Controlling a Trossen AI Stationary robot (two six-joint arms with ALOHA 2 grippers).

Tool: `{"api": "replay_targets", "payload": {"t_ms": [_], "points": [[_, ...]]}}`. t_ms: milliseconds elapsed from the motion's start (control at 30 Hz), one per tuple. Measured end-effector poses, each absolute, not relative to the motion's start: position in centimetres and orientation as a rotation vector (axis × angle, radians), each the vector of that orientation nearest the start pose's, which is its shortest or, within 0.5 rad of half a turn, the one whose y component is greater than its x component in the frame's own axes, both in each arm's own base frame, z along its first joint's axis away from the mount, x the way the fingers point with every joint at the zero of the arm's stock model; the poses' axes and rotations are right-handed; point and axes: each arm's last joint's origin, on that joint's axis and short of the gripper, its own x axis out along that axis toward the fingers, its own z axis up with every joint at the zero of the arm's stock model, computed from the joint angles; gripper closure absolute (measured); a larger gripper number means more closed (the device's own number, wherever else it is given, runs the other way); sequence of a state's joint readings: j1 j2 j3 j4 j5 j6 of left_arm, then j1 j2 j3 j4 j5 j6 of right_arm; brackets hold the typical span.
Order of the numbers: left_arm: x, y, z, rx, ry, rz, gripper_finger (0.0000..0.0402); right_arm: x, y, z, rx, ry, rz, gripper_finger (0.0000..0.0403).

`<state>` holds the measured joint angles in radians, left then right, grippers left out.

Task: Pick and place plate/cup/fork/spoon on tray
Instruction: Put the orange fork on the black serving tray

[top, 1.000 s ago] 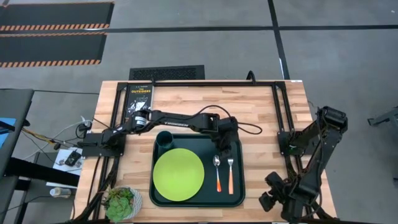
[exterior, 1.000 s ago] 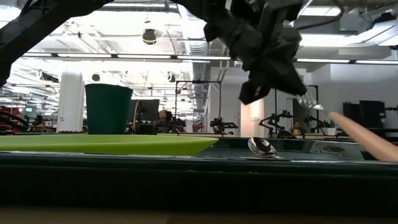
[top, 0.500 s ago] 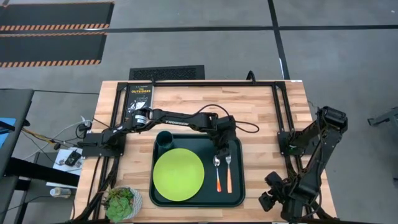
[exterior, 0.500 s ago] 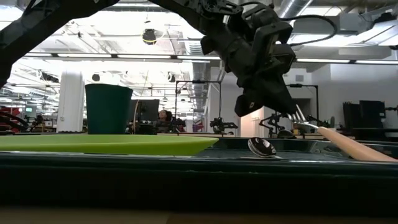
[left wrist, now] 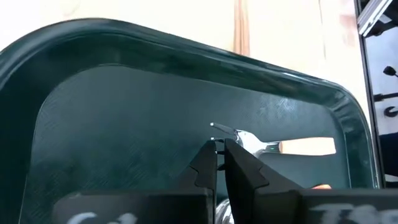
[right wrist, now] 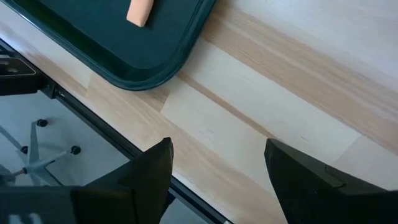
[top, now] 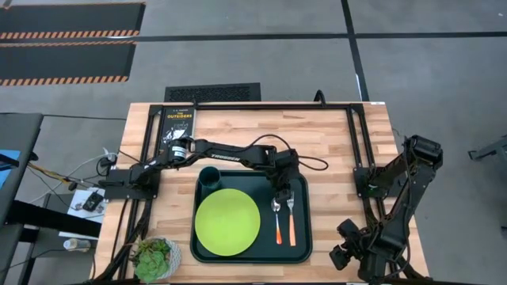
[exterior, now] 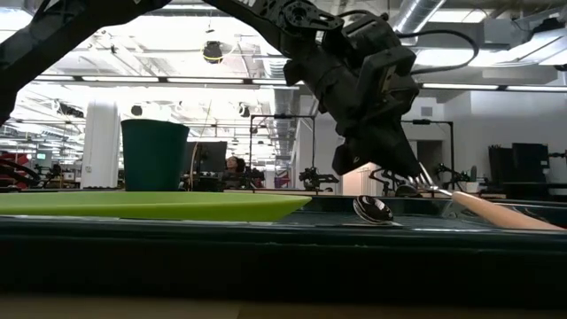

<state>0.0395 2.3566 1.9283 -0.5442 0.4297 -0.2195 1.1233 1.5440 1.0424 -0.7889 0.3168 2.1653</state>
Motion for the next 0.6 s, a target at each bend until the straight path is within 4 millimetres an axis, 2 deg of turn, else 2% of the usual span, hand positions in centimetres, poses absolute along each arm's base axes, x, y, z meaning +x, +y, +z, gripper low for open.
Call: {"api": "replay_targets", "payload": {"t_ms": [333, 600], "points": [[50.77, 0.81, 16.37, -0.415, 0.994, -0.229, 0.0368, 13.10, 25.23, 21.10, 1.045, 1.094, -0.555, 0.0127], [50.78, 0.80, 16.36, -0.418, 0.993, -0.235, 0.0365, 13.10, 25.22, 21.10, 1.044, 1.094, -0.555, 0.0127]]}}
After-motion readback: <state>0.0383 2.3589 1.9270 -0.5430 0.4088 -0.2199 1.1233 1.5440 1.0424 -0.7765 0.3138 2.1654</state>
